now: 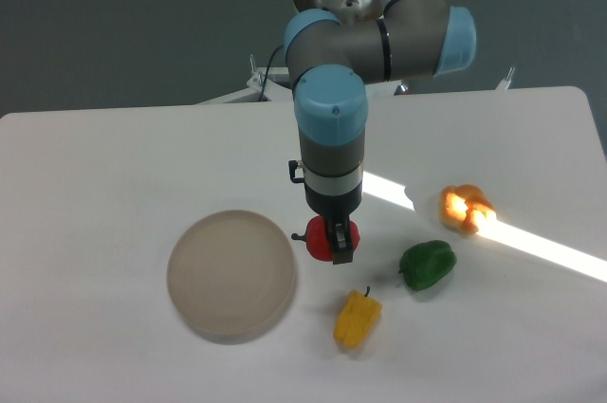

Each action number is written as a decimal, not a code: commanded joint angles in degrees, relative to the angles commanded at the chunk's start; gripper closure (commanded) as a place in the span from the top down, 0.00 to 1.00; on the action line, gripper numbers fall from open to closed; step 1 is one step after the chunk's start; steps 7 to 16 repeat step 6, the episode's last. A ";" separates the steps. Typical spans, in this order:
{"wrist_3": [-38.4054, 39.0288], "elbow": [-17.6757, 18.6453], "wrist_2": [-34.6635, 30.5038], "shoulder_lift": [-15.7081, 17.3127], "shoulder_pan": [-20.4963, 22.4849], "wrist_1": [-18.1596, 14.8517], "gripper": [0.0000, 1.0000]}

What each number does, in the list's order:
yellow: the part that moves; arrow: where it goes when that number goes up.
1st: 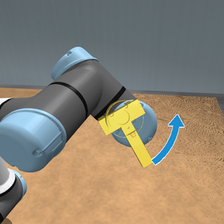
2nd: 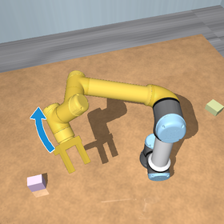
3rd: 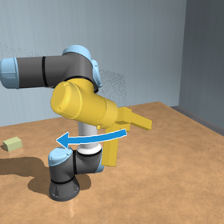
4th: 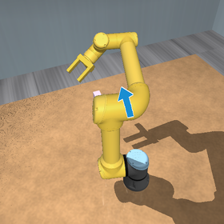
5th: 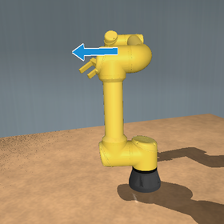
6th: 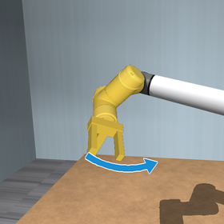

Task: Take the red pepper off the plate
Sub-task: 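Lift the red pepper up off the plate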

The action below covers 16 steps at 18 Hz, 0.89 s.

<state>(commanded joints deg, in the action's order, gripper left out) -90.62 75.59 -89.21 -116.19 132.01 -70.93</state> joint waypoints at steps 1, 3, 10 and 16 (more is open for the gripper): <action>0.00 0.00 0.09 0.00 -0.09 0.09 0.70; 0.00 -0.09 0.18 0.00 -0.09 0.00 0.70; 0.00 0.00 0.26 0.00 0.00 0.09 0.70; 0.00 0.00 0.26 0.00 0.00 0.09 0.70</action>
